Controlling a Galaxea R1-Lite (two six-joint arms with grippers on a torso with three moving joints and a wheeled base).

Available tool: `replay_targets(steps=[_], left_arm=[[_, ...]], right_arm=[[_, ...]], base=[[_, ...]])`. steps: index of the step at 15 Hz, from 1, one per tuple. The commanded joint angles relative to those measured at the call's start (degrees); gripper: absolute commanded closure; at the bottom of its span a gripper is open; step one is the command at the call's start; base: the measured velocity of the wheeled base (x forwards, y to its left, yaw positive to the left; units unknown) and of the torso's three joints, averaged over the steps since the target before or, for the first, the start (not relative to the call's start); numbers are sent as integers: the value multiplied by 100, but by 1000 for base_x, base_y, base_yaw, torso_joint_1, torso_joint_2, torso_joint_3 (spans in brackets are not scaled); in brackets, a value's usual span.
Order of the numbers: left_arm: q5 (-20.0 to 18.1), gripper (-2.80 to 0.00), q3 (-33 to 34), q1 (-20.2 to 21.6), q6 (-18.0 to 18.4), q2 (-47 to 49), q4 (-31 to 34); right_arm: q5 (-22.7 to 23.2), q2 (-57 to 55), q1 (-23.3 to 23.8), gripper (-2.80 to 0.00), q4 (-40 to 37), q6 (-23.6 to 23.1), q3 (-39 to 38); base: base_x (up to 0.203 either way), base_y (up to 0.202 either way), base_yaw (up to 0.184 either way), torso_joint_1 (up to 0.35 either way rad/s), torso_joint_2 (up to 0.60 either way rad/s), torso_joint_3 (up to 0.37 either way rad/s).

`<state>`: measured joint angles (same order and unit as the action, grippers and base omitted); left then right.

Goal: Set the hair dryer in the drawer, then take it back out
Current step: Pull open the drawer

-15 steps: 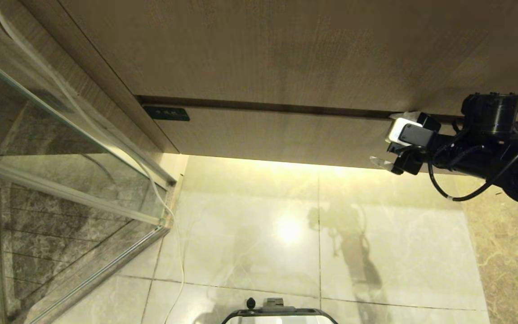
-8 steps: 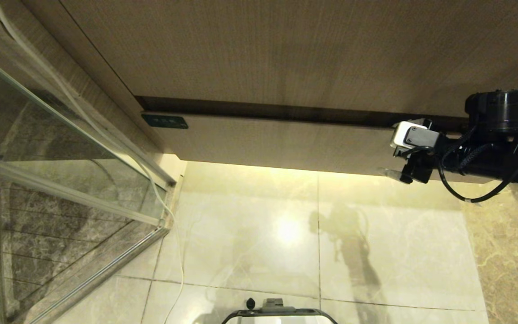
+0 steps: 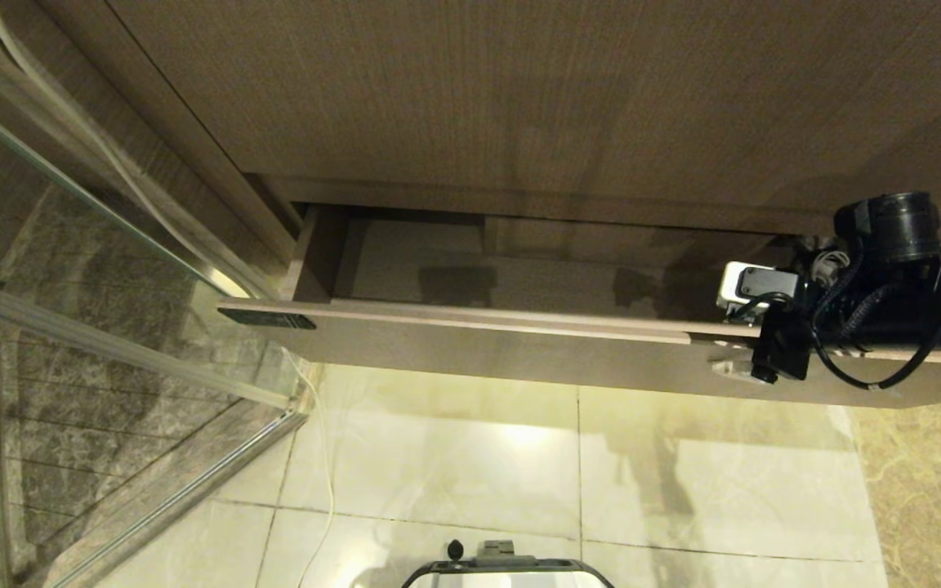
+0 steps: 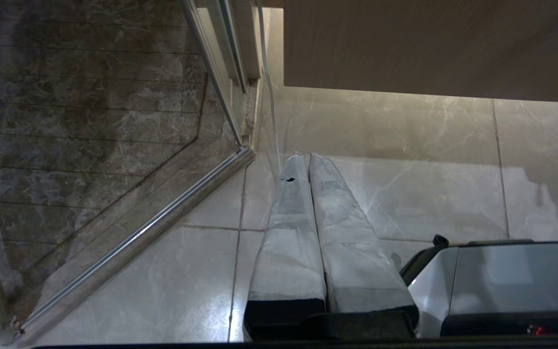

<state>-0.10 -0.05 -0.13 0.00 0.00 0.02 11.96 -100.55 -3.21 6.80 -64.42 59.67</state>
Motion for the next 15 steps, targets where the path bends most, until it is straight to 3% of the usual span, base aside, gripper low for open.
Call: replay_targets(steps=[1, 3, 6, 7, 15], left_arm=[[1, 0, 5, 5, 0, 0, -2], [1, 0, 13, -4, 0, 0, -2], [1, 0, 14, -4, 0, 0, -2], [1, 0, 14, 5, 0, 0, -2], [1, 0, 14, -3, 0, 0, -2]], right_arm=[[0, 184, 126, -280, -256, -28, -103], [-3, 193, 138, -280, -279, -28, -113], [-193, 735, 544, -280, -1794, -33, -299], [-299, 924, 683, -280, -1916, -24, -399], [-871, 1948, 799, -280, -1756, 558, -1150]], base=[[0, 0, 0, 0, 0, 0], [0, 0, 0, 0, 0, 0], [0, 0, 0, 0, 0, 0], [0, 0, 0, 0, 0, 0], [0, 0, 0, 0, 0, 0]])
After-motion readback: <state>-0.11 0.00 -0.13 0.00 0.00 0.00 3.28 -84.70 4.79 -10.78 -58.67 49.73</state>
